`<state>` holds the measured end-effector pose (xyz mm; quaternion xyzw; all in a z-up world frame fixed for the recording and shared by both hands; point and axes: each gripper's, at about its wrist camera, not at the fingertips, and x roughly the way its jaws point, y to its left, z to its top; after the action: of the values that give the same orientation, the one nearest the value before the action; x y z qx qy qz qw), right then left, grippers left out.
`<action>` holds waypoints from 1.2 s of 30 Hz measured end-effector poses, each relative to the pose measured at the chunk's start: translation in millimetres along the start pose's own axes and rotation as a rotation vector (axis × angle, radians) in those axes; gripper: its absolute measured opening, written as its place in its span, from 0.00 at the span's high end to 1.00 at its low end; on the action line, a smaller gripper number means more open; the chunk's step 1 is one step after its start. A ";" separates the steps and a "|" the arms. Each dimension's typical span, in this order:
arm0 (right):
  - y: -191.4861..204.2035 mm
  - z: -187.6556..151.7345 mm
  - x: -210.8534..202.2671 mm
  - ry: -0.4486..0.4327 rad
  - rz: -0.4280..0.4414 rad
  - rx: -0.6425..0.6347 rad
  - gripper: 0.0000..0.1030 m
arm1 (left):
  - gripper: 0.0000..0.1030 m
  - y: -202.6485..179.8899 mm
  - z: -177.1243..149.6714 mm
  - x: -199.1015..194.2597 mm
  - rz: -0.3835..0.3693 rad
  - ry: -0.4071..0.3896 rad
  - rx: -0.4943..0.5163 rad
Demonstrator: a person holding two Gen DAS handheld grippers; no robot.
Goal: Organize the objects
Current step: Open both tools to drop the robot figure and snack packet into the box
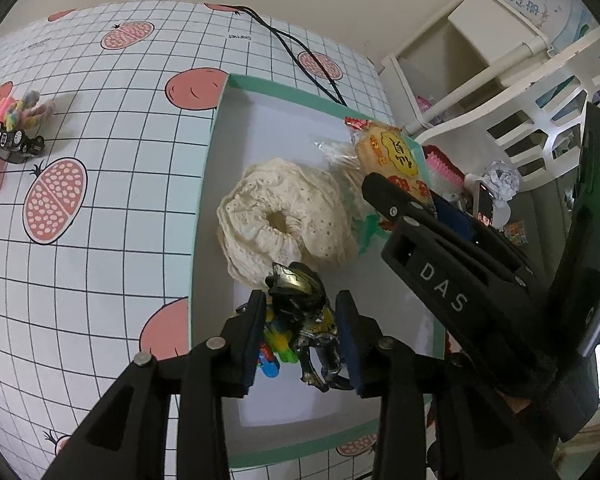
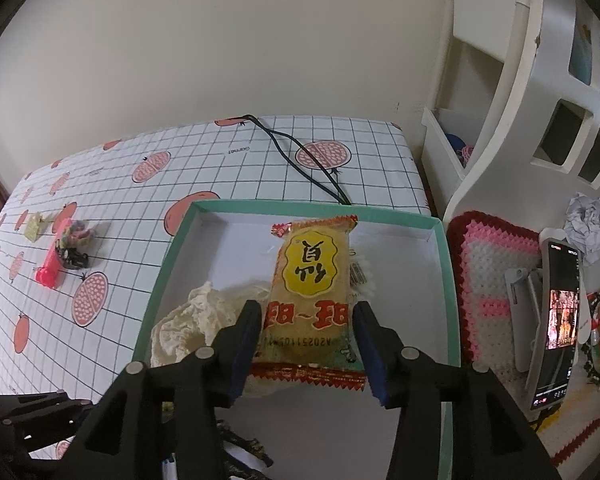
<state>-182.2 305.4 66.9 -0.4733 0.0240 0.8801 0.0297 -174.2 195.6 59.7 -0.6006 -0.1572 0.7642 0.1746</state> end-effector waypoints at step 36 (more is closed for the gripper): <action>12.9 10.7 -21.7 -0.056 -0.019 -0.027 0.35 | 0.25 48.2 24.3 -38.3 0.185 -0.150 -0.056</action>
<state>-180.1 292.7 91.0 -0.4488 0.0068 0.8930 0.0323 -193.3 134.5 76.6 -0.5582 -0.1354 0.8152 0.0743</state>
